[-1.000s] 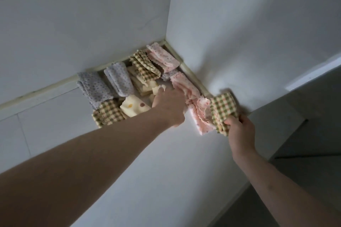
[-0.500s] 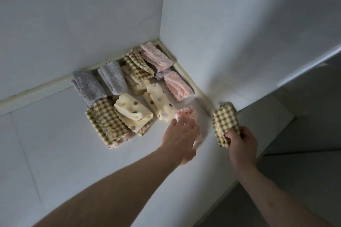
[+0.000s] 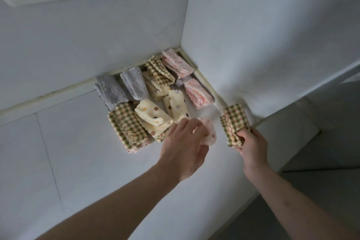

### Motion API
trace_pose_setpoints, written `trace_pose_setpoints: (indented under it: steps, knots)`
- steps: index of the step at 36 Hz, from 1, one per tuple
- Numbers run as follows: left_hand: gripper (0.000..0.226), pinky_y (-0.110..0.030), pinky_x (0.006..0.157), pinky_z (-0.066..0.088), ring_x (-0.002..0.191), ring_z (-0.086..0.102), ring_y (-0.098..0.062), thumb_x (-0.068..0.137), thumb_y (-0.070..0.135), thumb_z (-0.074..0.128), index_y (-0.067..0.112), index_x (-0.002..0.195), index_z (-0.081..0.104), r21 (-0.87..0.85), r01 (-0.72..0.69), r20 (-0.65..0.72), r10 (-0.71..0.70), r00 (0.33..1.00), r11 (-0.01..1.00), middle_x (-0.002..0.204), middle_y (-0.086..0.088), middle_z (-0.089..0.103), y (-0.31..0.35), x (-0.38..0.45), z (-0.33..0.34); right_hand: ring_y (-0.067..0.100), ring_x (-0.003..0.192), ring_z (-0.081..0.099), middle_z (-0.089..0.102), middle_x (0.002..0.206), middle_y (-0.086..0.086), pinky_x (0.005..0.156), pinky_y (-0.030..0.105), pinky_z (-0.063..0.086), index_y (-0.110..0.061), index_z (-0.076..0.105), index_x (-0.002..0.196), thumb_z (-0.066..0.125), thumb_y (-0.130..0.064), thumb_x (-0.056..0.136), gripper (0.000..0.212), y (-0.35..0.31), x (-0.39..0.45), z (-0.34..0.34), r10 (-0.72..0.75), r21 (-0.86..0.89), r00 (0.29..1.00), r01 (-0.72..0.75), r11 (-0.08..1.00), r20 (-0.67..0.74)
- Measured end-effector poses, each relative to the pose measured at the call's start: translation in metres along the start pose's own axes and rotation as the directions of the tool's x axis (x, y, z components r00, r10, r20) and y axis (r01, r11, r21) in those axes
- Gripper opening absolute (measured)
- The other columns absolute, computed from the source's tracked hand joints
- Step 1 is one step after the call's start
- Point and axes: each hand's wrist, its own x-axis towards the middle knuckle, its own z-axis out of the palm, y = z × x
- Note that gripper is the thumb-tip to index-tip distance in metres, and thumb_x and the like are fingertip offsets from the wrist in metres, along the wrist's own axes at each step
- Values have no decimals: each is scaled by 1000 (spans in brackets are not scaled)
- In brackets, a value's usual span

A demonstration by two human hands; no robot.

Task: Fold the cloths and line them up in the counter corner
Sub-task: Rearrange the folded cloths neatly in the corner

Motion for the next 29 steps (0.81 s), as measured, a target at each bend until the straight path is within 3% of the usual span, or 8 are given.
trace_pose_setpoints:
  steps: [4,8,12,17,20,24,27,29]
  knots:
    - [24,-39,86,46,100,56,-23,76,29,70,20,98,69,-14,65,-119,-66,991,998,107,4,65,-10,34,-29,18,72,58,61,72,5,68,33,52,-11,64,74,60,0,87,18,-14,9,15,40,59,998,-43,997,55]
    - [25,-38,90,46,104,55,-23,72,26,74,21,96,68,55,81,-100,-75,992,995,107,5,66,-27,60,-39,16,72,59,63,74,5,62,28,52,-13,64,76,60,-2,89,17,-28,18,30,31,63,995,-38,997,98]
    - [24,-37,99,41,113,51,-23,80,29,75,21,100,65,190,127,86,-145,986,974,112,4,62,-47,71,-25,16,72,60,65,77,4,64,30,53,-14,64,79,61,-4,90,15,-40,28,45,20,39,991,-25,999,134]
    - [49,-38,112,31,128,41,-25,86,48,67,24,127,54,335,226,341,-341,876,915,132,1,54,-60,72,-2,14,73,62,67,82,2,66,31,52,-18,62,86,59,-7,92,13,-48,42,68,-4,-75,968,23,997,249]
    - [66,-39,112,31,131,40,-25,81,56,72,25,134,48,341,204,355,-327,876,918,137,0,50,-60,69,3,13,80,63,68,93,1,70,31,55,-17,63,97,59,-7,93,12,-55,51,83,25,-81,959,-2,997,282]
    - [76,-40,109,33,129,39,-26,80,56,71,23,140,40,342,157,315,-271,910,926,139,-2,44,-60,68,-2,16,75,66,71,84,0,72,33,56,-20,66,88,58,-3,93,19,-70,62,106,16,-59,945,3,998,327]
    - [69,-42,110,32,129,38,-27,84,54,66,23,140,40,339,116,313,-229,922,934,140,-4,42,-65,67,-4,24,80,69,73,83,1,67,32,55,-18,71,92,57,-5,90,20,-72,71,117,-35,-178,933,105,978,357]
    - [61,-41,112,31,128,38,-27,88,53,62,25,139,43,339,92,341,-214,916,936,139,-3,43,-69,66,-2,28,89,71,75,91,2,75,38,60,-19,72,99,57,-13,87,20,-68,77,121,-92,-317,920,223,922,382]
